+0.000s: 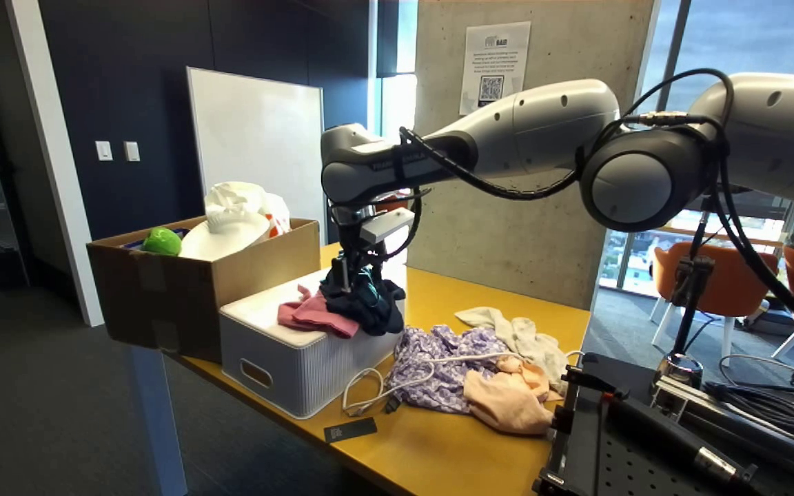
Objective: Remove the clothes from the top of the basket
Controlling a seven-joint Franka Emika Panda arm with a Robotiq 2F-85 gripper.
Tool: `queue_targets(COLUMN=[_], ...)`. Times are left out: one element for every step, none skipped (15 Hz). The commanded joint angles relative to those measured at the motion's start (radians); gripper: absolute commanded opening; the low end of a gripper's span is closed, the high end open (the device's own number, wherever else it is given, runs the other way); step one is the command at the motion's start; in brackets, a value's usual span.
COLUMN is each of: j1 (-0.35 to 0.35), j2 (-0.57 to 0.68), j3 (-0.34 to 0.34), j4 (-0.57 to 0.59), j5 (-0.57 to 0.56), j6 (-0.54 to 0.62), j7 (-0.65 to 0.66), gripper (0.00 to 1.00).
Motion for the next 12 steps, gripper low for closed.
queue_targets(j1=[0.01, 0.005, -0.004, -0.011, -0.019, -0.024, -0.029, -0.032, -0.036, -0.037, -0.038, -0.036], j2=[0.02, 0.021, 0.023, 0.024, 0.026, 0.026, 0.028, 0.029, 0.031, 0.034, 0.036, 0.037], j3=[-0.011, -0.009, -0.007, -0.007, -0.006, -0.006, -0.006, -0.007, -0.008, -0.011, -0.012, -0.014], j4=[0.035, 0.035, 0.036, 0.037, 0.038, 0.039, 0.04, 0.041, 0.042, 0.045, 0.045, 0.044], j5=[-0.013, -0.01, -0.006, -0.004, -0.002, -0.002, -0.003, -0.004, -0.005, -0.007, -0.009, -0.011], j6=[-0.002, -0.005, -0.005, -0.008, -0.009, -0.01, -0.012, -0.016, -0.017, -0.022, -0.027, -0.032], j7=[0.007, 0.004, 0.003, -0.001, 0.0, 0.001, 0.003, 0.006, 0.009, 0.014, 0.016, 0.022], gripper=[0.86, 0.86, 0.92, 0.94, 0.95, 1.0, 0.99, 1.0, 1.0, 1.0, 1.0, 1.0])
